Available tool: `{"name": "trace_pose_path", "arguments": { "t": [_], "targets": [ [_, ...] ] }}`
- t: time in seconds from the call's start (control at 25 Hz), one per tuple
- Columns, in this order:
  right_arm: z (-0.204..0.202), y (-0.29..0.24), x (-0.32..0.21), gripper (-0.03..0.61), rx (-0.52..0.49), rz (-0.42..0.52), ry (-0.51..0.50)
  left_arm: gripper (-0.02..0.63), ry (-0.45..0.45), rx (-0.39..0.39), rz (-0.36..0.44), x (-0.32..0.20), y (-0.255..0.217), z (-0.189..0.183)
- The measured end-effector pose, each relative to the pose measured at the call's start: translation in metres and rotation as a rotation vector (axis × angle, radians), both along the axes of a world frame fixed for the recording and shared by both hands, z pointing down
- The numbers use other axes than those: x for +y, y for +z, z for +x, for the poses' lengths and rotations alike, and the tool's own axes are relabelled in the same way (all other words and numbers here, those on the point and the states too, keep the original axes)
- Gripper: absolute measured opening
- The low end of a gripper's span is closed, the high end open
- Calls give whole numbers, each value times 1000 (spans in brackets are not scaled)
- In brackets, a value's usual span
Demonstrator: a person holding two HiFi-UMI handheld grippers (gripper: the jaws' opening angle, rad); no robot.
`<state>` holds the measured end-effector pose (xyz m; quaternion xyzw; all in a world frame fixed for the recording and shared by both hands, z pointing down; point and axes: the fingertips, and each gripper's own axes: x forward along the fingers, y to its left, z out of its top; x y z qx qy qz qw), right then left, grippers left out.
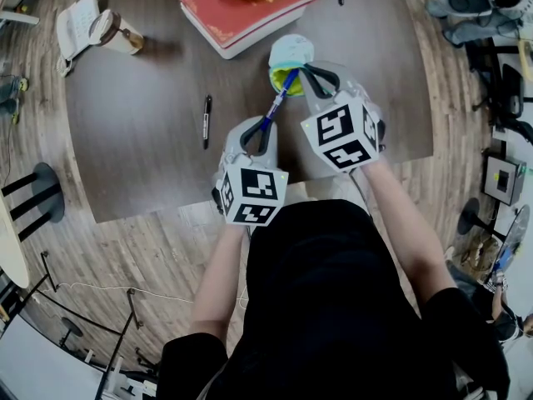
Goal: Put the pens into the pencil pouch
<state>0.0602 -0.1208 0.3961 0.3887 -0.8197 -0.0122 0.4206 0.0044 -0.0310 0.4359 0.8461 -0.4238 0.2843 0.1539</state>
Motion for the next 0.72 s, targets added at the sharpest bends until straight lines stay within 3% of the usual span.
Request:
{"name": "trace_pose_path", "arguments": {
  "t": [0.72],
  "targets": [
    [-3,-2,1,25,6,-5,-4,37,22,7,11,-26,-3,17]
  ]
}}
